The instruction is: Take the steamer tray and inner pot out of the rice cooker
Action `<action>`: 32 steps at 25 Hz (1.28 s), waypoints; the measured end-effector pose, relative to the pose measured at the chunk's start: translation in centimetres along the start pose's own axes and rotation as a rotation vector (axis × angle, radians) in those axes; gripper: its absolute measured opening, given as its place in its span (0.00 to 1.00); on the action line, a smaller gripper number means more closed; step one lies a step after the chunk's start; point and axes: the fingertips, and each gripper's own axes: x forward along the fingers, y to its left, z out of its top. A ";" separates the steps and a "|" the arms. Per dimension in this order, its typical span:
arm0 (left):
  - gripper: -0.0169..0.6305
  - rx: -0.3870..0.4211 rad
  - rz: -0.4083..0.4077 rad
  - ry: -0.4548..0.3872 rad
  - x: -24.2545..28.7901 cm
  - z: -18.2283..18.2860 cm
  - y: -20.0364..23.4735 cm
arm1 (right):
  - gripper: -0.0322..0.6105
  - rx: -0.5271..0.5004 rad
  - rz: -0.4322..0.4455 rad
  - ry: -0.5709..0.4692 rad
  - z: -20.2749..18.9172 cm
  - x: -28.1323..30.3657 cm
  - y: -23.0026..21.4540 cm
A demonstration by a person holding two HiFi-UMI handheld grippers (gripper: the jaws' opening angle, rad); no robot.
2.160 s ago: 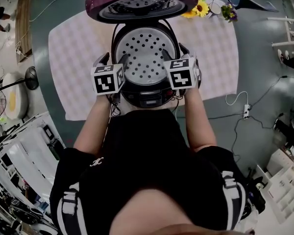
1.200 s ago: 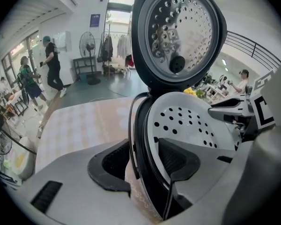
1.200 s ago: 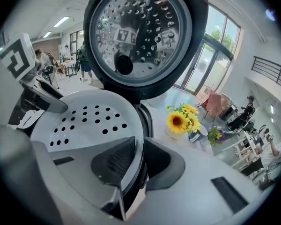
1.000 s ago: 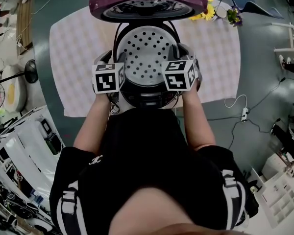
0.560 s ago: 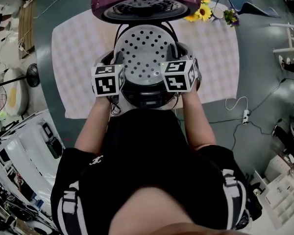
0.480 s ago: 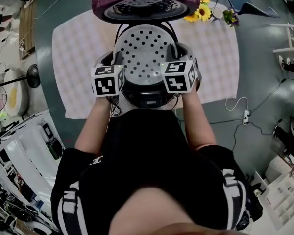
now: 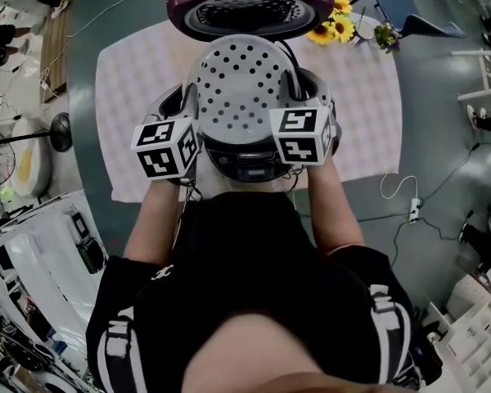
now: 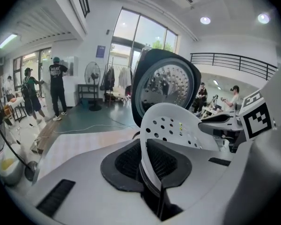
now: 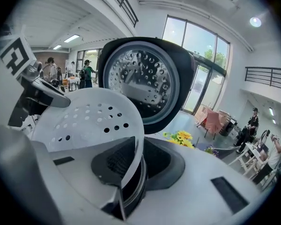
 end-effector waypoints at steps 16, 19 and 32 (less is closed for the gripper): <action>0.09 -0.036 0.203 -0.143 -12.7 -2.0 5.1 | 0.14 -0.056 0.147 -0.201 5.5 -5.0 9.7; 0.08 -0.060 0.236 -0.151 -14.7 -2.8 7.4 | 0.14 -0.069 0.187 -0.217 6.6 -5.4 12.5; 0.08 -0.095 0.250 -0.152 -20.3 -6.0 19.7 | 0.13 -0.082 0.236 -0.197 11.0 -3.6 25.7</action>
